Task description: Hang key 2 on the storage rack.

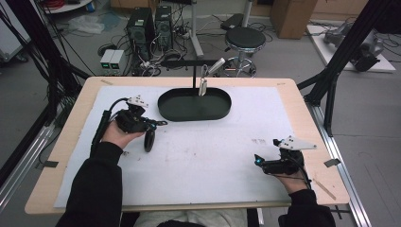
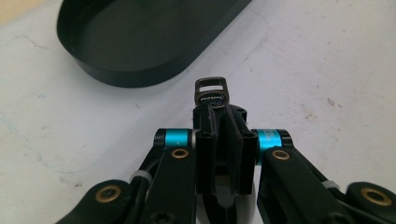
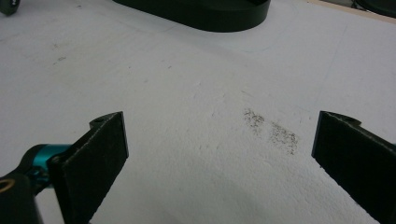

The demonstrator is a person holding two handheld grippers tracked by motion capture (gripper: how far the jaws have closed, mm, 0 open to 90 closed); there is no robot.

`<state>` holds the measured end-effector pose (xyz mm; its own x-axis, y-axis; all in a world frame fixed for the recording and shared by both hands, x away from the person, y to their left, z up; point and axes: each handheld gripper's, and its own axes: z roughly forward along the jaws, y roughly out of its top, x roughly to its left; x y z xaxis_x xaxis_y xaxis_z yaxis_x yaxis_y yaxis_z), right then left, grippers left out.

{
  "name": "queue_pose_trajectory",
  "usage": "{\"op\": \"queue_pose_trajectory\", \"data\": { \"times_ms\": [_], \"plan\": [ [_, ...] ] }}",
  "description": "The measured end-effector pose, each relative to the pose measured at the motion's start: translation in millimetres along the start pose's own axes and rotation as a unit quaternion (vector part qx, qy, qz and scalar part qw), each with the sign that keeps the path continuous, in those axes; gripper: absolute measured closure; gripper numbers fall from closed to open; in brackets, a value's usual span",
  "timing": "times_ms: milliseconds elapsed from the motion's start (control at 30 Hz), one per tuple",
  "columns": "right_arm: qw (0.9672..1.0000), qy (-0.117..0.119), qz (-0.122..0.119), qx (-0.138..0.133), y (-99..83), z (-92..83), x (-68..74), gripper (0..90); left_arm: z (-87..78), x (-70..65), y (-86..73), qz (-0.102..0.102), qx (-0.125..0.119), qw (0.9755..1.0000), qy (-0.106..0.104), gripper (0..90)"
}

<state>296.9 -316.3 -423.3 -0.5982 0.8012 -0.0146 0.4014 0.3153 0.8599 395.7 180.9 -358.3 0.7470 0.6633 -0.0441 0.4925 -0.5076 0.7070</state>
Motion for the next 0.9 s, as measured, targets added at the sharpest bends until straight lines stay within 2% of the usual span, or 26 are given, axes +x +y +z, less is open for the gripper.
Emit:
{"op": "queue_pose_trajectory", "data": {
  "times_ms": [267,433,667,767,900],
  "plan": [
    [1.0000,0.000,0.000,0.000,0.1,0.3,0.3,2.9,-7.6,-3.4,16.4,0.011,-0.017,0.9998,0.003,82.6],
    [1.0000,0.001,0.002,0.001,-0.1,0.2,0.1,2.8,-11.1,-8.2,29.8,0.027,-0.029,0.9992,0.004,82.6],
    [1.0000,0.002,0.003,0.000,-0.2,0.9,-0.6,2.8,-18.4,-9.4,54.6,0.039,-0.045,0.9981,0.013,82.6],
    [1.0000,0.004,0.003,0.002,-0.3,1.1,-0.9,2.9,-21.3,-10.2,65.9,0.048,-0.047,0.9974,0.026,82.7],
    [1.0000,0.004,0.006,0.003,-0.4,0.9,-0.9,2.9,-24.3,-11.7,76.9,0.054,-0.055,0.9966,0.028,82.8]
  ]
}}
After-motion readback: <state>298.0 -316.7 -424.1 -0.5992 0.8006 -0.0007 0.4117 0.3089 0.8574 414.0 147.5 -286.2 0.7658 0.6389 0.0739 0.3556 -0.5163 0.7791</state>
